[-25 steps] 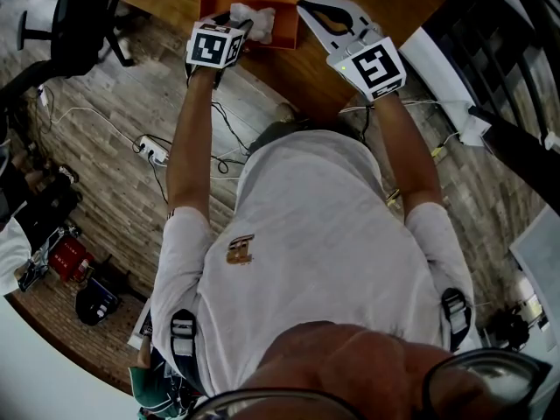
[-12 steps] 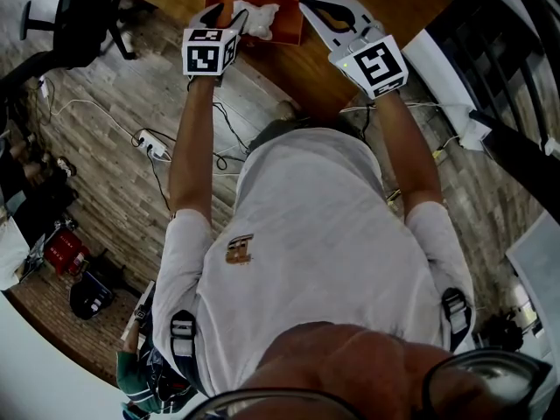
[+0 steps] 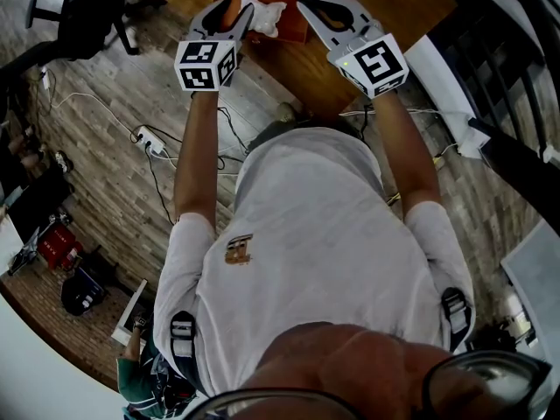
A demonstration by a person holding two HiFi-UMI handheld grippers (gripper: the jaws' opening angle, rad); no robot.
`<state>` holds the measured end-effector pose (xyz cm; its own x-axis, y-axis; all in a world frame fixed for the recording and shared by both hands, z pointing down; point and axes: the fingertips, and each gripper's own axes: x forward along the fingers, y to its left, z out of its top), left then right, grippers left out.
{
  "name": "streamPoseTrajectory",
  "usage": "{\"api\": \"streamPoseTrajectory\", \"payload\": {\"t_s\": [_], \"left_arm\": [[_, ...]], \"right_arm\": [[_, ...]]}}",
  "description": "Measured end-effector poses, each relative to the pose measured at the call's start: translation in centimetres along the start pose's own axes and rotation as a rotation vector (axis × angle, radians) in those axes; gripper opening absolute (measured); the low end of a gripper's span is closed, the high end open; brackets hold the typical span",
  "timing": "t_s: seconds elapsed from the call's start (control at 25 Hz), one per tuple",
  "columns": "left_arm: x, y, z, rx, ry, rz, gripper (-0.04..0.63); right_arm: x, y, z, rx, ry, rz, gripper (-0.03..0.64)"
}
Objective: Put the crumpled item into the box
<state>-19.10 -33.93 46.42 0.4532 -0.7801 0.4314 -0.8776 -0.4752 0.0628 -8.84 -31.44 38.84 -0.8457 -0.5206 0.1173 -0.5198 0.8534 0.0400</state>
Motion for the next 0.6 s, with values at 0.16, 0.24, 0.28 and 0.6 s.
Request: {"api": "streamPoseTrajectory", "payload": {"t_s": [0.16,0.24,0.28,0.6], "left_arm": [[-2.3,-1.2,1.9,-0.027,-0.136,-0.007,0.139],[-3.8,-1.5,2.9,-0.039,-0.196,-0.004,0.119],[-4.4,-1.7,3.3,-0.042,-0.221,0.0,0.108],[-8.9,-3.1,6.6,-0.052,-0.419,-0.004,0.044]], "right_arm": [[-0.4,1.3,0.6,0.002,-0.016,0.012,0.032],[-0.6,2.1,1.1,0.009,-0.029,0.02,0.032],[-0.8,2.4,1.3,0.011,-0.036,0.024,0.032],[-1.1,4.9,3.5,0.027,-0.095,0.054,0.032]]}}
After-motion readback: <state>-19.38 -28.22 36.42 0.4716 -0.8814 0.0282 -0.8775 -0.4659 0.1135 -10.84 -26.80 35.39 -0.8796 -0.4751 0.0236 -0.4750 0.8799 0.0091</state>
